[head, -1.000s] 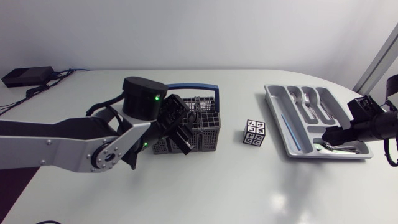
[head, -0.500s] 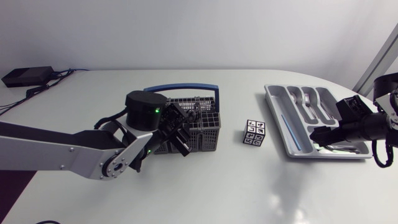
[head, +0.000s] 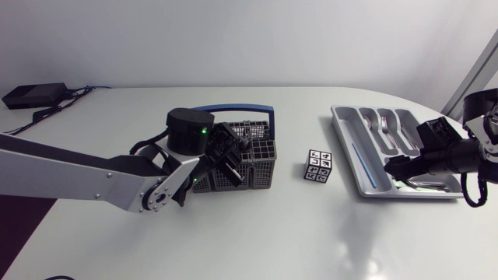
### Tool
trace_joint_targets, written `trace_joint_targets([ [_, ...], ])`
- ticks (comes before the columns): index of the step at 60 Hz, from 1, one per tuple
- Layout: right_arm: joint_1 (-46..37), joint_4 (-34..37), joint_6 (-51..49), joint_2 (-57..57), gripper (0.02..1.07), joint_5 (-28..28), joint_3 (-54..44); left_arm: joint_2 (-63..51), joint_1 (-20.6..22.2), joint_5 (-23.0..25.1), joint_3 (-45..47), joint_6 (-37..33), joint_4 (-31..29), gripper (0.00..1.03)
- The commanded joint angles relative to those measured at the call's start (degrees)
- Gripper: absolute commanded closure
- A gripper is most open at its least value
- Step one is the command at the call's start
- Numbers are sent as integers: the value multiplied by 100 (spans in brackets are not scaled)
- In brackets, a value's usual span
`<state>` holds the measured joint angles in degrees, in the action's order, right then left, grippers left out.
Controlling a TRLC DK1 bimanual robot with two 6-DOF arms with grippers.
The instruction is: Transfer all utensils from the basket to the drawer tray.
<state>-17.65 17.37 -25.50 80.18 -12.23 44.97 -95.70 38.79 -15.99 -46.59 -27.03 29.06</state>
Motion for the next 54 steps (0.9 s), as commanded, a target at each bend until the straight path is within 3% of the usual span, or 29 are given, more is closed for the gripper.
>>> trace_joint_targets([
  [1, 51, -84, 115, 129, 9, -25, -120, -133, -38, -54, -184, -4, 135, 65],
  [25, 139, -181, 124, 156, 9, -8, -182, -221, -29, -54, -228, -31, 188, 79],
  [37, 165, -181, 133, 112, 9, -8, -226, -195, -3, -54, -184, -66, 267, 93],
  [54, 192, -181, 133, 50, 9, 10, -278, -10, -3, -54, -35, -92, 399, 99],
])
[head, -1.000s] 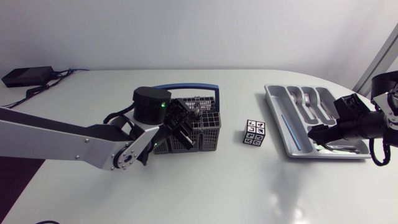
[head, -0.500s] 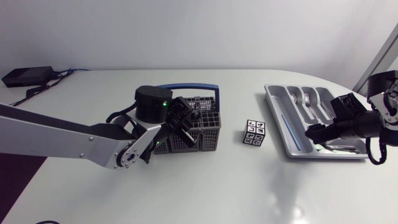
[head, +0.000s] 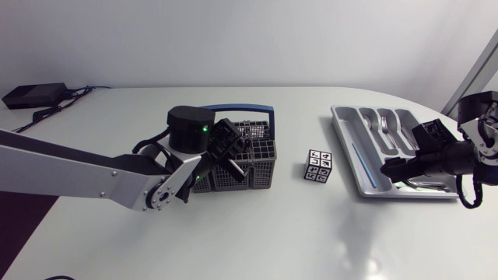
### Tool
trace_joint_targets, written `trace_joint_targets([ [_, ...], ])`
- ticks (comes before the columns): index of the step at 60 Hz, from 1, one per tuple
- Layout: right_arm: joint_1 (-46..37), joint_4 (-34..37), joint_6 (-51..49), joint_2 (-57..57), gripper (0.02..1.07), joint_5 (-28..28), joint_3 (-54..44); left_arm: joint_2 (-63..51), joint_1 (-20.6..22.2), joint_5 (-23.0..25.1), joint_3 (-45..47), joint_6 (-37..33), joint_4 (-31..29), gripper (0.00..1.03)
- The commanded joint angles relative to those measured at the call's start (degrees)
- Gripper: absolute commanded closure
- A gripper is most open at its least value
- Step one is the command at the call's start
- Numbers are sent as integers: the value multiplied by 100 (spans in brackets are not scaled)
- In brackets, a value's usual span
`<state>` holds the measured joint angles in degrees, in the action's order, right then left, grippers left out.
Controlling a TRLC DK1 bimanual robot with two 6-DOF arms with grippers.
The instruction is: Transfer all utensils from the basket to the drawer tray.
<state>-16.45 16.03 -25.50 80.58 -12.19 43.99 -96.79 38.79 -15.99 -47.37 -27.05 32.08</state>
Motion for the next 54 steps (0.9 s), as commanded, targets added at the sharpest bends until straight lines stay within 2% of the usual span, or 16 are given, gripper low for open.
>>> trace_joint_targets([
  [1, 71, -48, 133, 11, 9, 6, -180, 108, -3, -54, 53, -81, 106, 99],
  [40, 300, 58, 212, -341, 9, 94, -250, 934, -3, -36, 343, -354, 150, 100],
  [54, 432, 216, 256, -613, 9, 94, -277, 1593, 191, -27, 589, -714, 203, 100],
])
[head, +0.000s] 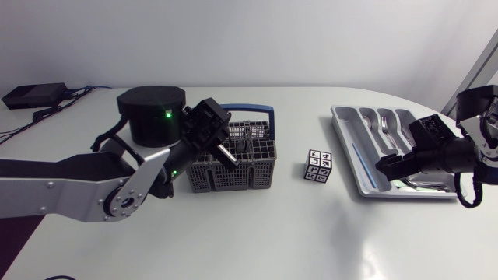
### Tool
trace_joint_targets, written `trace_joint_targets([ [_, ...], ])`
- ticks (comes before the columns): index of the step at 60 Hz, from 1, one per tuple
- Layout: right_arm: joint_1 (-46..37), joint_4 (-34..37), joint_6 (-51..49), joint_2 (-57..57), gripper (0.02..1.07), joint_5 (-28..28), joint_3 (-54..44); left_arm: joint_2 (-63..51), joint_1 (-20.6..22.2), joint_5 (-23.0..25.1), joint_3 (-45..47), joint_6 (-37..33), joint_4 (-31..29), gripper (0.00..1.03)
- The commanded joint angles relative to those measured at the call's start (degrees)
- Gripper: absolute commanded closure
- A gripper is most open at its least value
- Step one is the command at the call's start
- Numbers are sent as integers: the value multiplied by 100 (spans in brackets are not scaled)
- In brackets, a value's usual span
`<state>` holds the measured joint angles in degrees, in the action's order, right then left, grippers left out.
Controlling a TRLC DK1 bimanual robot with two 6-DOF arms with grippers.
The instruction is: Transfer all utensils from the basket to the drawer tray.
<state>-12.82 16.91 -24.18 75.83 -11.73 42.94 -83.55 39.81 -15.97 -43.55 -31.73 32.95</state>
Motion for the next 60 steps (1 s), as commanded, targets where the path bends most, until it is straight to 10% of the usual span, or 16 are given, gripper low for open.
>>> trace_joint_targets([
  [1, 78, 129, 125, -157, 9, 48, -181, 322, 114, -29, 233, -299, 115, 100],
  [20, 333, 340, 186, -781, 9, 39, -268, 1306, 352, -47, 409, -413, -34, 100],
  [33, 904, 577, 168, -1624, 9, -225, -339, 1763, 519, -21, 75, 255, -1194, 100],
  [60, 3532, 946, 951, -2345, 17, -286, 127, 1288, 27, 1685, -1402, 2425, -3594, 100],
])
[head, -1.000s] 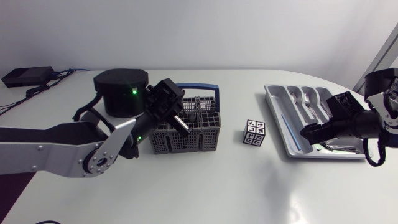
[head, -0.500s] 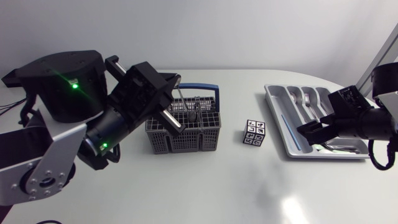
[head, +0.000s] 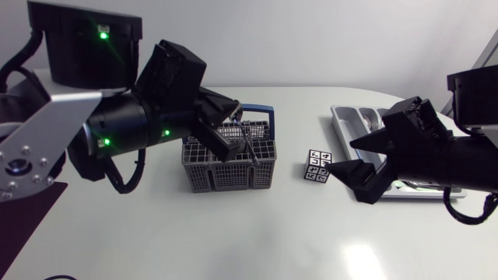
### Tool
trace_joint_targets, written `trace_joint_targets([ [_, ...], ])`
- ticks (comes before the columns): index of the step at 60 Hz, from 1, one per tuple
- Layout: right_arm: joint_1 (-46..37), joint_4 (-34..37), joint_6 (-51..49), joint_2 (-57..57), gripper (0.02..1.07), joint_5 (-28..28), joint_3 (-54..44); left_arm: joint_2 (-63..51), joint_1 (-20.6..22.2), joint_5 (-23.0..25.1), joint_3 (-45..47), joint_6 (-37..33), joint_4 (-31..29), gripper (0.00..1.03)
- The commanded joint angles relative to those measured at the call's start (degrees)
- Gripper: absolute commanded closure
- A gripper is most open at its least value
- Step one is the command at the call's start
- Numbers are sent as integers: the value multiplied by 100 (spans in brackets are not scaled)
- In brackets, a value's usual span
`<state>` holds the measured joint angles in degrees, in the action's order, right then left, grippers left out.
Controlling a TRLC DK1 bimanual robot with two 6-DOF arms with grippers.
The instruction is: Transfer all utensils from the basket to the drawer tray.
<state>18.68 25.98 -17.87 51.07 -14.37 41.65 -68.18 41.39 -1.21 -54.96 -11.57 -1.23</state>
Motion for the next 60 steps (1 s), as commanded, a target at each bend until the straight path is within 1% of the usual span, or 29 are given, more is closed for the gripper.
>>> trace_joint_targets([
  [1, 470, 21, 363, 149, 17, -22, 282, -283, -157, 271, -296, 463, -228, 100],
  [7, 822, -58, 512, 369, 22, -22, 458, -477, -254, 605, -463, 656, -413, 100],
  [10, 962, -137, 609, 474, 24, -31, 555, -556, -307, 754, -542, 762, -509, 100],
  [14, 1129, -181, 688, 685, 31, -48, 722, -644, -368, 956, -648, 850, -597, 100],
  [15, 1147, -189, 706, 703, 31, -48, 739, -652, -377, 956, -648, 850, -597, 100],
  [20, 1288, -304, 811, 1019, 41, -57, 968, -775, -430, 1150, -771, 955, -694, 100],
  [25, 1437, -321, 882, 1300, 48, -92, 1153, -846, -447, 1246, -832, 1008, -738, 100],
  [47, 1780, -383, 1013, 2241, 49, -83, 1821, -960, -579, 1686, -990, 1245, -843, 100],
  [50, 1833, -383, 1013, 2329, 52, -75, 1891, -969, -579, 1721, -999, 1272, -843, 100],
  [54, 1841, -392, 1031, 2461, 53, -75, 1952, -986, -579, 1738, -1008, 1280, -843, 100],
  [56, 1868, -392, 1031, 2496, 57, -66, 1970, -986, -579, 1738, -1008, 1280, -843, 100],
  [60, 1868, -392, 1031, 2540, 62, -66, 1988, -995, -579, 1747, -1008, 1280, -843, 100],
])
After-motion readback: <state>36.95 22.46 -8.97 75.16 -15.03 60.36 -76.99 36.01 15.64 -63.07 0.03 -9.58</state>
